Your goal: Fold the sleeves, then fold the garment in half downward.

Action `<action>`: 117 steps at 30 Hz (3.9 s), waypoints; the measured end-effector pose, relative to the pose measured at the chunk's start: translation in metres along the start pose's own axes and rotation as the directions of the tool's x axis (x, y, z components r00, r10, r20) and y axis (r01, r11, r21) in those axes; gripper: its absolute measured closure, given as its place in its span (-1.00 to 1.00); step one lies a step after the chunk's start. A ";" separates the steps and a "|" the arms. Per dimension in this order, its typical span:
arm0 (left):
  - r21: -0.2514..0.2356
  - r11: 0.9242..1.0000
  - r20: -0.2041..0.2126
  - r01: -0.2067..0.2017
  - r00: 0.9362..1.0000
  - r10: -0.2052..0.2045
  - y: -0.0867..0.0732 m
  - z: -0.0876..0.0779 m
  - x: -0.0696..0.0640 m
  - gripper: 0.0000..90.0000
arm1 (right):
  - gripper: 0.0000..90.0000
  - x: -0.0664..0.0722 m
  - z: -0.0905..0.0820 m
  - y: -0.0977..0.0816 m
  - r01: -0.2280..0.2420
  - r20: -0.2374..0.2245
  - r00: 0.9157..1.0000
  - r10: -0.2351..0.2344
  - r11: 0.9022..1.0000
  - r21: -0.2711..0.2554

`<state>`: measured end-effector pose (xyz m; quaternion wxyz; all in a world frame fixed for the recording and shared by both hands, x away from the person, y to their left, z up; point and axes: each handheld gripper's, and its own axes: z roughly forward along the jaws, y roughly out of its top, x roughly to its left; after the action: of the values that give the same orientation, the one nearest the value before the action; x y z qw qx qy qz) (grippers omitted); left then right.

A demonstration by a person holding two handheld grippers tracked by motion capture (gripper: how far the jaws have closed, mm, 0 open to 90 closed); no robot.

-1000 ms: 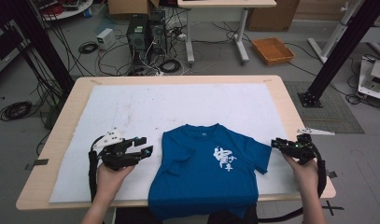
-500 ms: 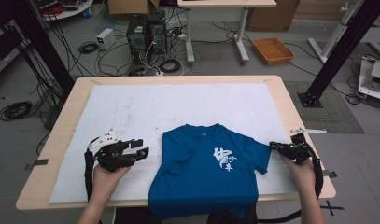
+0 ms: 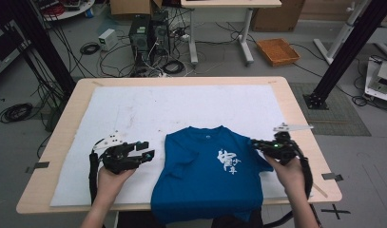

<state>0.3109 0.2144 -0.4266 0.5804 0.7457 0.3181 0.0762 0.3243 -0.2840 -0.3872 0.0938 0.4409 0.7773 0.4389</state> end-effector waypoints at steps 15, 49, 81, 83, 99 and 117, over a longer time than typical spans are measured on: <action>0.037 0.999 0.021 0.004 1.000 -0.004 -0.004 0.010 -0.004 0.08 | 0.52 0.048 0.032 0.010 0.090 -0.029 0.995 -0.095 0.984 -0.154; 0.052 0.999 0.013 0.008 1.000 -0.008 -0.007 0.017 -0.005 0.00 | 0.37 0.040 0.077 -0.001 0.277 0.065 0.958 -0.278 0.960 0.037; 0.043 0.998 -0.074 0.035 0.997 -0.031 0.009 0.023 -0.003 -0.07 | -0.16 -0.031 0.006 -0.005 0.040 0.079 0.996 -0.029 0.990 -0.136; 0.053 0.997 -0.076 0.048 0.996 -0.044 0.010 0.027 -0.001 0.01 | -0.06 -0.032 0.012 -0.006 0.035 0.083 0.996 -0.025 0.992 -0.119; 0.208 0.950 -0.269 0.233 0.947 -0.173 0.009 0.087 0.024 0.23 | 0.37 -0.036 0.060 -0.015 -0.017 0.136 0.991 0.009 0.998 0.060; 0.184 0.968 -0.257 0.173 0.959 -0.122 0.029 0.095 0.029 0.40 | 0.43 -0.034 0.065 0.014 0.038 0.116 0.992 -0.040 0.999 0.016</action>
<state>0.3910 0.1499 -0.4374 0.4613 0.7606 0.4479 0.0901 0.3875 -0.2678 -0.4233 0.1445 0.4511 0.7820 0.4052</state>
